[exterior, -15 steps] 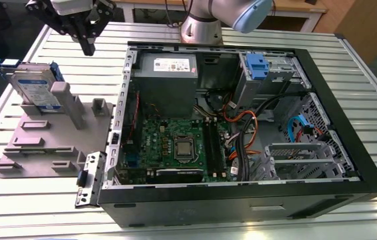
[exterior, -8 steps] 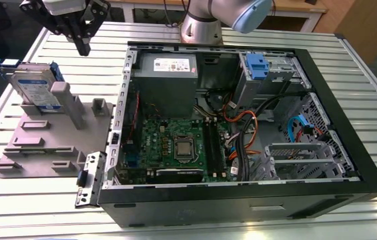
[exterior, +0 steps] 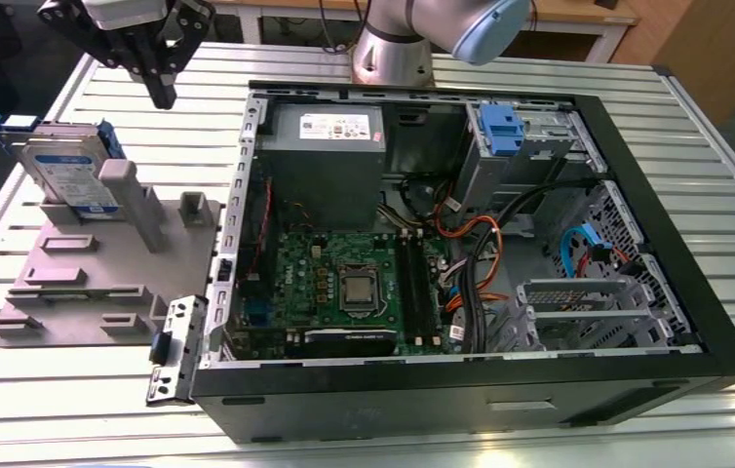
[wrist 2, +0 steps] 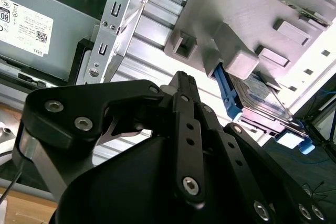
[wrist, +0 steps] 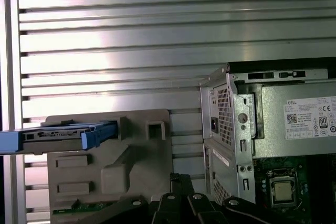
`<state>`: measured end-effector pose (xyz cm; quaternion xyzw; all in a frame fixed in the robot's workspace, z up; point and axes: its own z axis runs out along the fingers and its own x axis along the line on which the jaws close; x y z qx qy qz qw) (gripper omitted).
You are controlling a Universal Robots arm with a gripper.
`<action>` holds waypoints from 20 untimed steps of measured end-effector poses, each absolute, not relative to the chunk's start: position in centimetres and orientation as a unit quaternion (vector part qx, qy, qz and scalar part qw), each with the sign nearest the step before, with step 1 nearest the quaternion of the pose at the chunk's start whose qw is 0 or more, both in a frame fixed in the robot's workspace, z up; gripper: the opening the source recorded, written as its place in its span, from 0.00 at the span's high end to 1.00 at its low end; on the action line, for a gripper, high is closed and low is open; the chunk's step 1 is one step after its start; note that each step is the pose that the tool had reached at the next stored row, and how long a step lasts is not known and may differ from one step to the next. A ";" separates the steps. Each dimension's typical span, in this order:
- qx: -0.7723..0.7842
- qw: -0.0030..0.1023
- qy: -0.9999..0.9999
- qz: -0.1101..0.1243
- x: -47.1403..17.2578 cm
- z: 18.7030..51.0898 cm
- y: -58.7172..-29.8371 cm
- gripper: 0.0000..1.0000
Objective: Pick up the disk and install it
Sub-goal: 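Reach for the disk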
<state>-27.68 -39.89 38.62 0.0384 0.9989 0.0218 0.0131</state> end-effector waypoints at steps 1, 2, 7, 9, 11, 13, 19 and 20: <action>0.038 0.013 0.999 0.022 -27.7 38.6 -39.9 0.89; 0.038 0.013 0.999 0.022 -27.7 38.6 -39.9 0.89; 0.038 0.013 0.999 0.022 -28.2 38.6 -39.9 0.89; 0.038 0.013 0.999 0.022 -28.5 38.5 -39.9 0.89; 0.038 0.013 0.999 0.022 -29.0 38.5 -39.9 0.89; 0.038 0.013 0.999 0.022 -29.6 38.4 -39.9 0.89; 0.038 0.013 0.999 0.022 -31.5 38.2 -39.9 0.89; 0.038 0.013 0.999 0.022 -31.8 38.2 -39.9 0.89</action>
